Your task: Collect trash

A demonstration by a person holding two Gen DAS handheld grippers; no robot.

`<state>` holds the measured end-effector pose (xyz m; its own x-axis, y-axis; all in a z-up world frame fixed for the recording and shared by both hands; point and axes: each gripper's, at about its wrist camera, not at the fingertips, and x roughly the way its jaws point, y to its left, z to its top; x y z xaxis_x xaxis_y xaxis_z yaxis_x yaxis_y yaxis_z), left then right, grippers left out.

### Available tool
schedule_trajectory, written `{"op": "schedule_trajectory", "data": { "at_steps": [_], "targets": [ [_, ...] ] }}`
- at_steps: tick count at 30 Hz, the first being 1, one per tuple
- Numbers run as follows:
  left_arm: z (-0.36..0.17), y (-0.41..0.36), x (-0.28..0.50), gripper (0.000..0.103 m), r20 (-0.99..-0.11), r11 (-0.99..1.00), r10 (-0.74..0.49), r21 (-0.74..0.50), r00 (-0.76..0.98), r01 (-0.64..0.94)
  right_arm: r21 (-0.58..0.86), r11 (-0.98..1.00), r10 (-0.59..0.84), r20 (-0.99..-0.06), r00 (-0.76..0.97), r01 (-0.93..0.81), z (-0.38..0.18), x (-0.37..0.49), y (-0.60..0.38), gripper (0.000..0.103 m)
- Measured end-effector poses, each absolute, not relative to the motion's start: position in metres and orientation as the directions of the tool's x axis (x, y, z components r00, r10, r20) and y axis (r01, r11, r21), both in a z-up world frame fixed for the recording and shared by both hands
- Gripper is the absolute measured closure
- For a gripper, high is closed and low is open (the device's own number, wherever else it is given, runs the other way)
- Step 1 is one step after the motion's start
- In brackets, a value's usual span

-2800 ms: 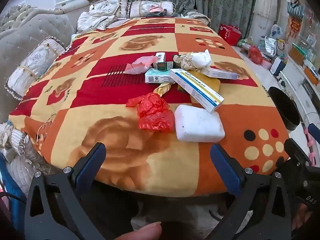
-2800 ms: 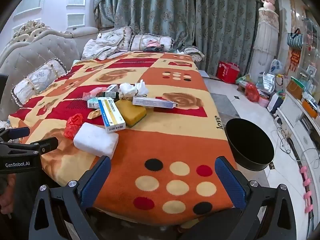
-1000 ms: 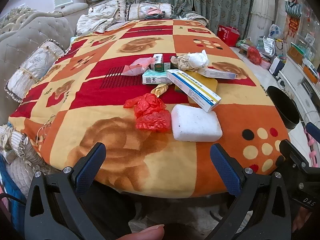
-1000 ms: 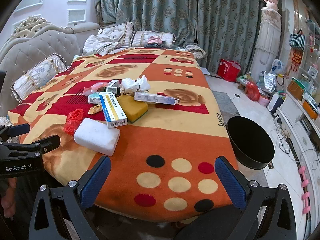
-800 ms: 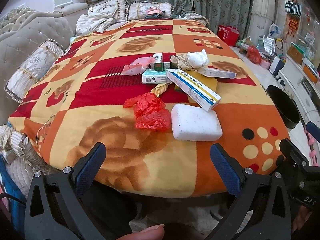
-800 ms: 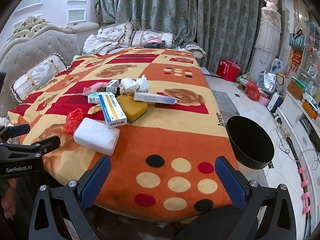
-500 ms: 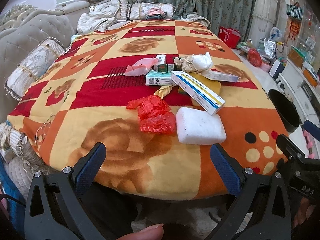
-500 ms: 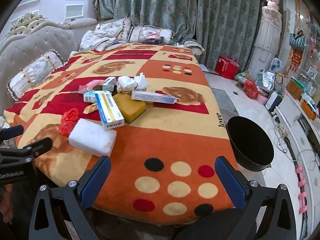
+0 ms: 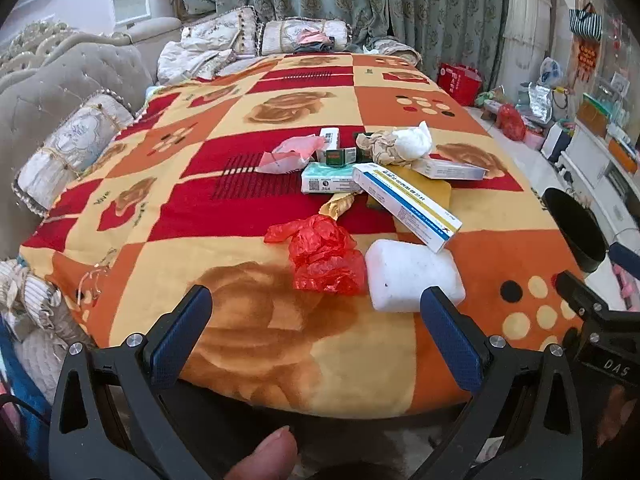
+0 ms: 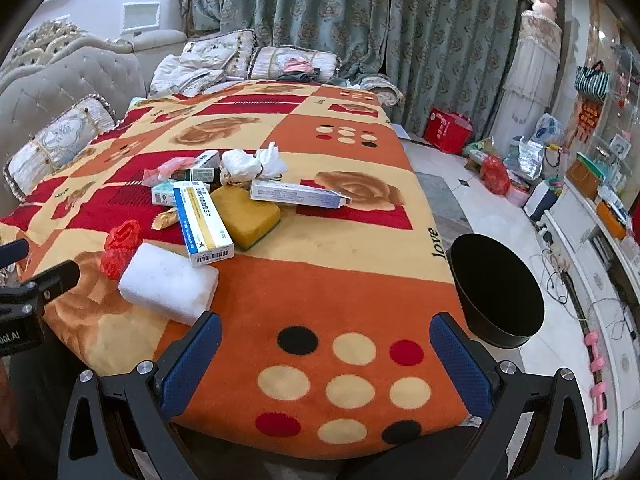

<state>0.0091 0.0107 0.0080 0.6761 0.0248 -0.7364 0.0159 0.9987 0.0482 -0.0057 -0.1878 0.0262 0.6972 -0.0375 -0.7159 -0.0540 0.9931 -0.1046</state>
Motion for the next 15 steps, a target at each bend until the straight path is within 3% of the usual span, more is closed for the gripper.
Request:
{"op": "schedule_trajectory", "data": {
  "at_steps": [15],
  "targets": [
    [0.0099,0.0027,0.0045,0.000,-0.741,0.999,-0.032,0.004,0.670,0.052,-0.070,0.996,-0.017,-0.716,0.698,-0.047,0.0280,-0.0091,-0.1952,0.000]
  ]
}}
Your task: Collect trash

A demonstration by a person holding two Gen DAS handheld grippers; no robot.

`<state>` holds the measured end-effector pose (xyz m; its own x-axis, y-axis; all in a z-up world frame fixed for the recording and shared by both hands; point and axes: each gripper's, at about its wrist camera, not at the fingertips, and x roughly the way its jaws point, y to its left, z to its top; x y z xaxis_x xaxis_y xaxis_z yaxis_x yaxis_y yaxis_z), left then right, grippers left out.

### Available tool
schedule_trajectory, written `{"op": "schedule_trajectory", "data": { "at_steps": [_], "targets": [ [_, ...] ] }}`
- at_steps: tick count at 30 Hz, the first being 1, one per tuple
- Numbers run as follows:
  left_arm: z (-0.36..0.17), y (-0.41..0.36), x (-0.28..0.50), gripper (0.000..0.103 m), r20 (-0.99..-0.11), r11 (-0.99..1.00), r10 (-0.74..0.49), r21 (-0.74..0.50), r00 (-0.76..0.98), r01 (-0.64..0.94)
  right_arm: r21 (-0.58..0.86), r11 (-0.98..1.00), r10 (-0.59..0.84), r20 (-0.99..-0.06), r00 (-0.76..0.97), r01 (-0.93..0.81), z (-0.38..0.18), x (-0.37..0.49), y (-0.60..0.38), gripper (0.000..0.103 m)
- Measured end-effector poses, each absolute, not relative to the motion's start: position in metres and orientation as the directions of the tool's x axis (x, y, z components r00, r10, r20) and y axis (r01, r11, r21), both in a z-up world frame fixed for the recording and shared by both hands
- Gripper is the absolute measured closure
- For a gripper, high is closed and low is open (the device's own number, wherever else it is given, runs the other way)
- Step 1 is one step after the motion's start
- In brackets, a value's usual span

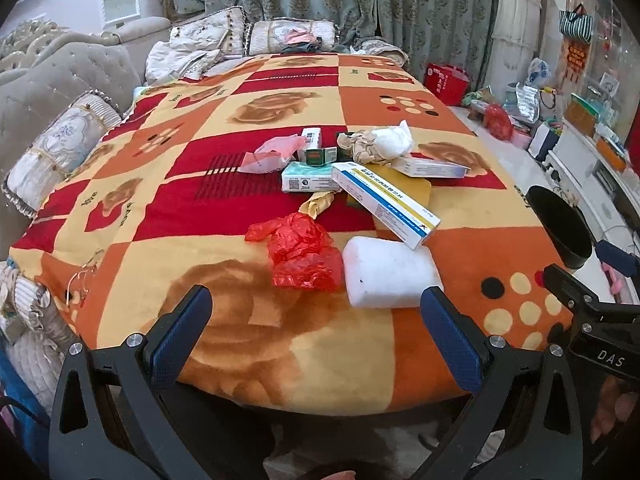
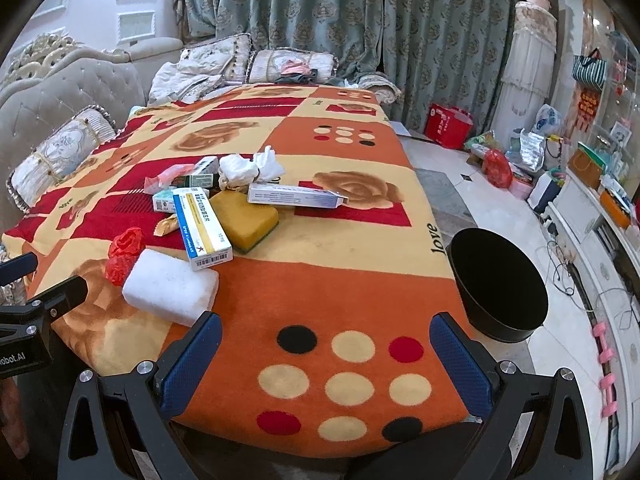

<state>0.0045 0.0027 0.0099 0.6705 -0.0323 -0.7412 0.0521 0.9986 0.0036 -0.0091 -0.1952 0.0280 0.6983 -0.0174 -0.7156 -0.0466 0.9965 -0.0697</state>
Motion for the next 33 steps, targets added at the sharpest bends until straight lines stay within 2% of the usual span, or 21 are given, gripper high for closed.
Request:
{"op": "schedule_trajectory", "data": {
  "at_steps": [7,15,20,28,33],
  "targets": [
    [0.008,0.013,0.007,0.000,-0.751,1.000,-0.020,-0.022,0.660,0.005,-0.056,0.997,-0.006,-0.724,0.690,-0.050,0.025,-0.010,-0.197,0.000],
    [0.006,0.009,0.005,0.000,-0.750,1.000,-0.026,-0.014,0.660,0.023,0.085,0.995,0.100,-0.810,0.577,-0.053,0.007,0.001,-0.208,0.000],
    [0.005,0.008,0.005,0.000,-0.752,1.000,-0.031,-0.021,0.659,0.023,0.091,0.995,0.104,-0.830,0.548,-0.050,-0.001,0.001,-0.208,0.000],
    [0.004,0.009,0.005,0.000,-0.753,1.000,-0.027,-0.019,0.658,0.019,0.034,0.999,0.049,-0.821,0.568,-0.037,0.003,0.000,-0.206,0.000],
    [0.003,0.010,0.004,0.000,-0.751,1.000,-0.013,-0.006,0.660,0.014,-0.119,0.993,-0.084,-0.774,0.627,-0.014,0.012,-0.003,-0.199,0.000]
  ]
}}
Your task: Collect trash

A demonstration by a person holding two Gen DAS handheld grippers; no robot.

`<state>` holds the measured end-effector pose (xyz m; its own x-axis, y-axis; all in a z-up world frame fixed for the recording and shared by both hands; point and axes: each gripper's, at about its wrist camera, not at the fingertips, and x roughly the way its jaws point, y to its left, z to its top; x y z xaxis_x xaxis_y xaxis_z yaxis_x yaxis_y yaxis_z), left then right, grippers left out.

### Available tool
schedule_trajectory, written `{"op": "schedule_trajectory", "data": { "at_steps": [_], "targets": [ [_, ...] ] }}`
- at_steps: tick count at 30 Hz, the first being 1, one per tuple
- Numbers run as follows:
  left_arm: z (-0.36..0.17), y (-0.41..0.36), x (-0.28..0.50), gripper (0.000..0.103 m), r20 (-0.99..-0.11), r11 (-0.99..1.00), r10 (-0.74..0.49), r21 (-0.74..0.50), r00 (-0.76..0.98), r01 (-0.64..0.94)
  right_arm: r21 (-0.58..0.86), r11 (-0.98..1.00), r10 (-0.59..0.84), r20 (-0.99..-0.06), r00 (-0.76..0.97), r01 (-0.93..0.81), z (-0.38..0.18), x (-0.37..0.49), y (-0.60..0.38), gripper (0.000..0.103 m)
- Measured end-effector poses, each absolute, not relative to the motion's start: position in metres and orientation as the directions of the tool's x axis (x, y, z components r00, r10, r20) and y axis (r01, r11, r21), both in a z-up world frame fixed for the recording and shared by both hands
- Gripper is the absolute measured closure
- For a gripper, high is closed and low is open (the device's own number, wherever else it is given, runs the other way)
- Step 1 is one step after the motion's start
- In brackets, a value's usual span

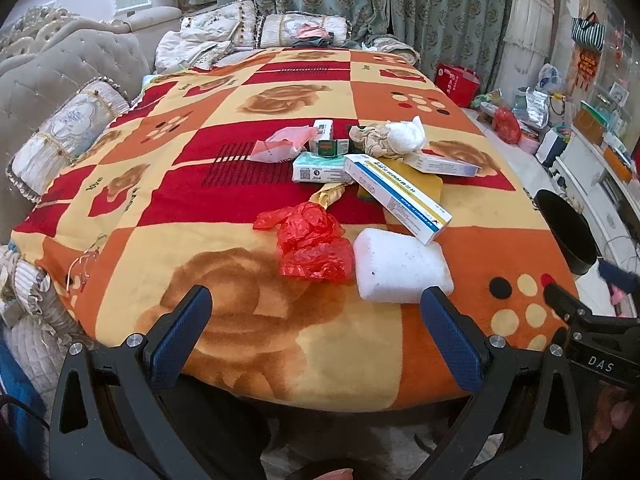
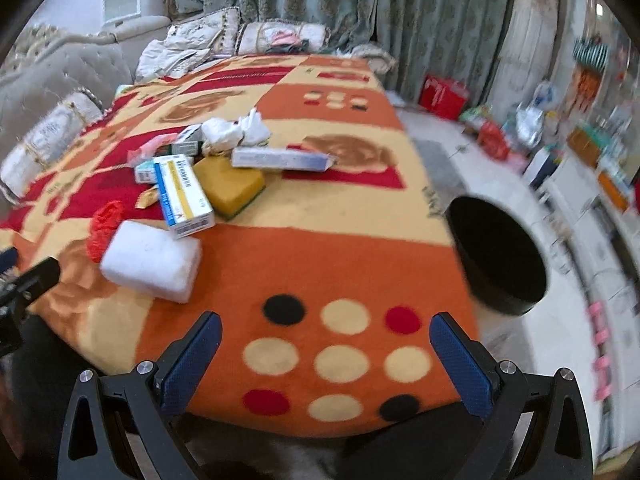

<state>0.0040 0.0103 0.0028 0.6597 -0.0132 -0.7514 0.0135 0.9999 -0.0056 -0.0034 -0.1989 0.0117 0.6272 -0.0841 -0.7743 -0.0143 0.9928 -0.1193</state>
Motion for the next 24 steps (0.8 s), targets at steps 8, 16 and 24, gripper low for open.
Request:
{"op": "schedule_trajectory", "data": {
  "at_steps": [8,16,24],
  "targets": [
    [0.002,0.010,0.003,0.000,-0.752,1.000,-0.002,0.006,0.659,0.010,-0.248,0.969,-0.193,-0.722,0.665,0.012,0.020,-0.004,-0.189,0.000],
    [0.001,0.011,0.002,0.000,-0.753,1.000,-0.001,0.006,0.659,0.009,-0.260,0.966,-0.200,-0.720,0.665,0.010,0.019,-0.005,-0.186,0.000],
    [0.001,0.010,0.002,0.000,-0.755,1.000,-0.008,-0.002,0.656,0.009,-0.251,0.968,-0.188,-0.730,0.657,-0.002,0.017,-0.004,-0.183,0.000]
  ]
}}
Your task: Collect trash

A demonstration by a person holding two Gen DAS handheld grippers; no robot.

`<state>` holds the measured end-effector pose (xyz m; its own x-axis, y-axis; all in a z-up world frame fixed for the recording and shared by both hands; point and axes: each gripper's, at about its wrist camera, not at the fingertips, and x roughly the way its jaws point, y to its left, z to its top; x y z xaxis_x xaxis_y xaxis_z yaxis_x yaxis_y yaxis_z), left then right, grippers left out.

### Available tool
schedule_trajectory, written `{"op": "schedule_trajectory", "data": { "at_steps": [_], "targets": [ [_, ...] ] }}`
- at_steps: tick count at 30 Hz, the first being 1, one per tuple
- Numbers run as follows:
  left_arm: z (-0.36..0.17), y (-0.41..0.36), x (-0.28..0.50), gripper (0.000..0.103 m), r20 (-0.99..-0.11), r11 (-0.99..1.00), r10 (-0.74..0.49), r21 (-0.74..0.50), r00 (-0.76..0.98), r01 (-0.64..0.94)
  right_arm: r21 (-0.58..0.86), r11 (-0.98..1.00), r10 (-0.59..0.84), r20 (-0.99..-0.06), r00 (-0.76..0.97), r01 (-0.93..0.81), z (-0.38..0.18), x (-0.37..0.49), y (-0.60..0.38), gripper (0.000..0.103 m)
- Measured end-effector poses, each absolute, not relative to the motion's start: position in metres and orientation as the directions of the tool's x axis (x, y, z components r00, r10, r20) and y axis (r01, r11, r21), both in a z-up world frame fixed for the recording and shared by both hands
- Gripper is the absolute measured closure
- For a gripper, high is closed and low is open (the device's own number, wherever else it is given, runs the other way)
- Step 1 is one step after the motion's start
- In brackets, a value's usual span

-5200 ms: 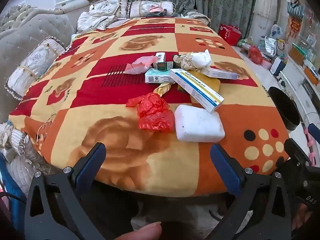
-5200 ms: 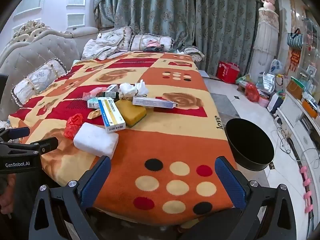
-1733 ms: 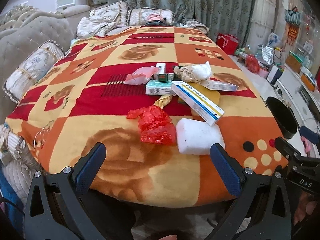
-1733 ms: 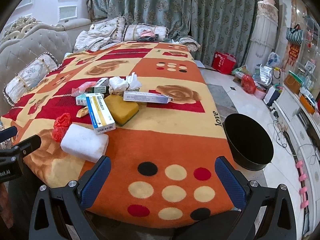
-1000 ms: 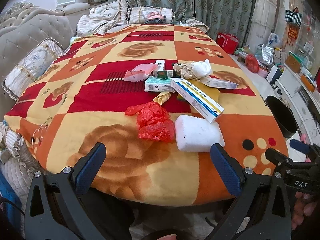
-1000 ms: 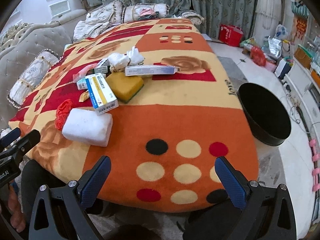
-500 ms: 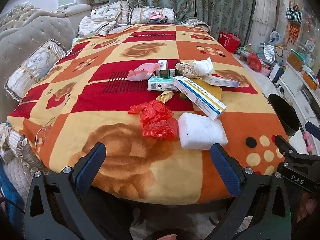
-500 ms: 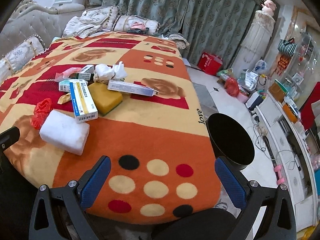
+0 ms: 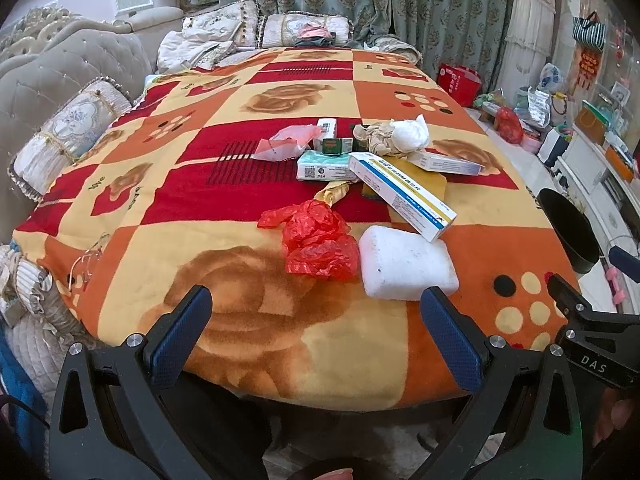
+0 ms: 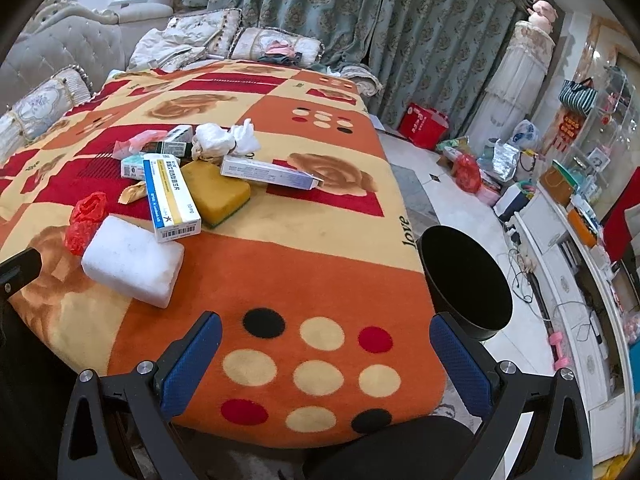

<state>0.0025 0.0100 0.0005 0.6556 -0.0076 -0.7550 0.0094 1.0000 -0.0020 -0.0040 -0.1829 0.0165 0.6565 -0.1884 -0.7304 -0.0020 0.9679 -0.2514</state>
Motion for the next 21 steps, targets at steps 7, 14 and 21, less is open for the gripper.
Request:
{"op": "schedule_trajectory", "data": {
  "at_steps": [7,14,21],
  "targets": [
    [-0.0027,0.0103,0.0061,0.000,-0.762,1.000,-0.020,-0.013,0.647,0.016,-0.254,0.967,-0.192,-0.735,0.651,-0.002,0.0139,-0.0014,-0.1824,0.000],
    [-0.0040,0.0113,0.0088,0.000,-0.764,1.000,-0.023,-0.017,0.645,0.016,-0.257,0.966,-0.193,-0.739,0.646,-0.006,0.0122,0.0003,-0.1819,0.000],
    [-0.0050,0.0110,0.0099,0.000,-0.764,1.000,-0.025,-0.017,0.645,0.019,-0.258,0.966,-0.193,-0.741,0.643,-0.008,0.0116,0.0011,-0.1811,0.000]
  ]
}}
